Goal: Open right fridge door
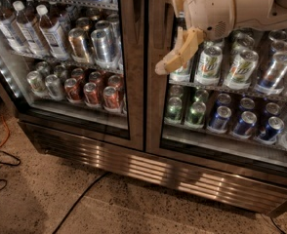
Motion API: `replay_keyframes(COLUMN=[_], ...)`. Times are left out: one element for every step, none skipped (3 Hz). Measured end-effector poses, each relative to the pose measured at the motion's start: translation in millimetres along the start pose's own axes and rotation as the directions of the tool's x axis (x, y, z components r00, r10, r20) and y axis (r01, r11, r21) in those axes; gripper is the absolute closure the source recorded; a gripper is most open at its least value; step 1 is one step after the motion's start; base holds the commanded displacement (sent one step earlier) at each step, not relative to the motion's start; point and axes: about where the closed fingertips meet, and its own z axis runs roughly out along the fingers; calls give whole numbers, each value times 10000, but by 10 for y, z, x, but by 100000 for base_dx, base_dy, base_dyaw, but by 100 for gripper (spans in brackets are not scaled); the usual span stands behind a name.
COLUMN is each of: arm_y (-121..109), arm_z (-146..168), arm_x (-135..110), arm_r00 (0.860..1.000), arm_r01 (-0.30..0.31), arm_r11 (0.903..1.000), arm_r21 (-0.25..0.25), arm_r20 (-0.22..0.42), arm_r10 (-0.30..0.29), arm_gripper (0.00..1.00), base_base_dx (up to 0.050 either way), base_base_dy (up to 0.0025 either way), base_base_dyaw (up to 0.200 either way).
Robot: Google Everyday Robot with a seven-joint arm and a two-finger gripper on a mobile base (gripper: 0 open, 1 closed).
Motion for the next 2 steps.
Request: replay_keyframes(arm_y=[20, -10], arm_z=[37, 23], arm_x=[75, 84], arm_r00=[9996, 9996], arm_r01=[-274, -275], arm_r11=[9996, 9996], arm_r21=[-98, -98], arm_r20=[51, 51], arm_r10=[275, 275], arm_gripper=[0, 0], base_base_dx=[0, 0], base_base_dy=[0, 0], base_base_dyaw=[0, 0])
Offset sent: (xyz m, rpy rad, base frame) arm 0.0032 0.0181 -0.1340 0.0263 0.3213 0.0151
